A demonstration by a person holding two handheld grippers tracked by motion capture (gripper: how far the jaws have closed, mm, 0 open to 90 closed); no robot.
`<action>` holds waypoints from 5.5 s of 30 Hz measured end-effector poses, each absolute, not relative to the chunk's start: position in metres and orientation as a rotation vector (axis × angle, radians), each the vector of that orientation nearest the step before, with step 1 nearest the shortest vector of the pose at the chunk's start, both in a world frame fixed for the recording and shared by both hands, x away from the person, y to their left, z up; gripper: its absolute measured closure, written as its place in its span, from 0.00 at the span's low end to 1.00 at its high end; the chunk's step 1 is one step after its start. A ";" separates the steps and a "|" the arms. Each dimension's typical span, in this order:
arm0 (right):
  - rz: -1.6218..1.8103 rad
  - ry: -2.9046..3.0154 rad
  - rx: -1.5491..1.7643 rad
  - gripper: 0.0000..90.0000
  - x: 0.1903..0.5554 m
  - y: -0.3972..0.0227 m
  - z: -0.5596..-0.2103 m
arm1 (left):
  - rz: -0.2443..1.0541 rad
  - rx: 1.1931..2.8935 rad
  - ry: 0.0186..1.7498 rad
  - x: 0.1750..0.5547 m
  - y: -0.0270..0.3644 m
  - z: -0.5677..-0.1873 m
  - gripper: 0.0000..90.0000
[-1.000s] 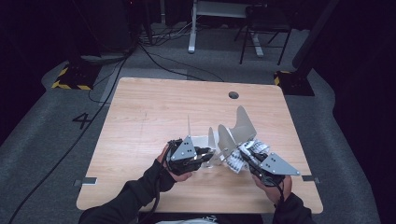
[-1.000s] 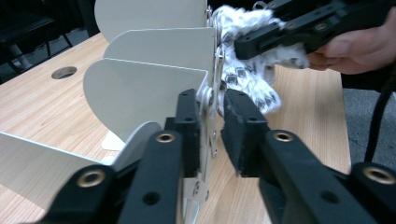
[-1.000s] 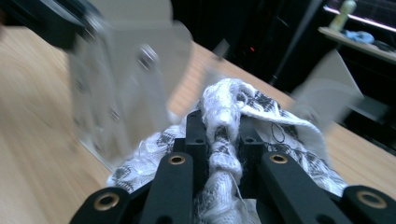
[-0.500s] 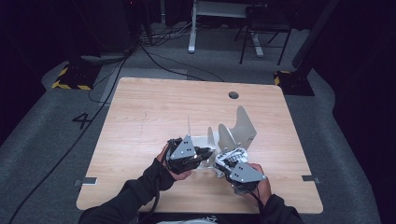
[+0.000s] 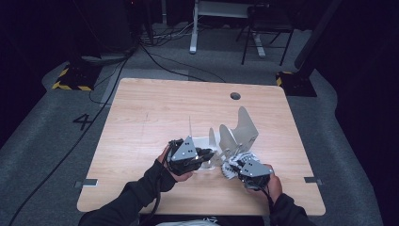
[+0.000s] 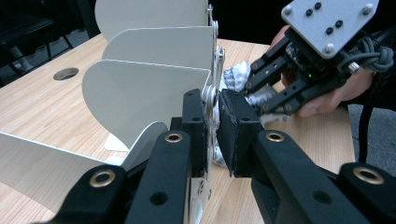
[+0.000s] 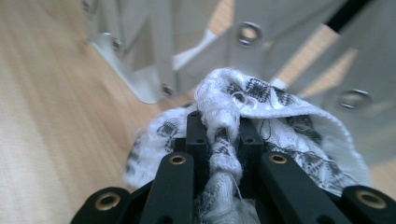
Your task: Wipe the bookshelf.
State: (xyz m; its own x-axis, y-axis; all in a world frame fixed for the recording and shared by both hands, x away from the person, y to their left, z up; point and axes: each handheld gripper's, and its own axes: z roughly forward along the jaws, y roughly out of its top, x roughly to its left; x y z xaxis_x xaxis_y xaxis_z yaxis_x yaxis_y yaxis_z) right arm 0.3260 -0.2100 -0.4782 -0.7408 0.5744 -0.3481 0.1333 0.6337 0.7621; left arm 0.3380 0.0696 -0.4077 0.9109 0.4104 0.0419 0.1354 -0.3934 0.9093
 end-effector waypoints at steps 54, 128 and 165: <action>1.280 2.180 0.325 0.89 0.290 -0.168 -0.428 | 0.308 1.967 0.422 0.330 0.063 -0.408 0.86; 1.277 2.003 0.464 0.88 0.293 -0.209 -0.406 | 0.323 1.949 0.416 0.327 0.065 -0.410 0.90; 1.180 2.324 0.332 0.89 0.307 -0.171 -0.465 | 0.335 1.952 0.417 0.329 0.065 -0.410 0.89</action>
State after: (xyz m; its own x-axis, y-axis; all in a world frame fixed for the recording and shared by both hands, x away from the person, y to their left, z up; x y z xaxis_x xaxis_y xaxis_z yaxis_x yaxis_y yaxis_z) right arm 0.3070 -0.1707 -0.4649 -0.8409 0.4302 -0.3285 -0.0115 0.5926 0.8054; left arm 0.3286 0.0655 -0.4101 0.8995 0.4346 0.0446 0.1366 -0.3768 0.9161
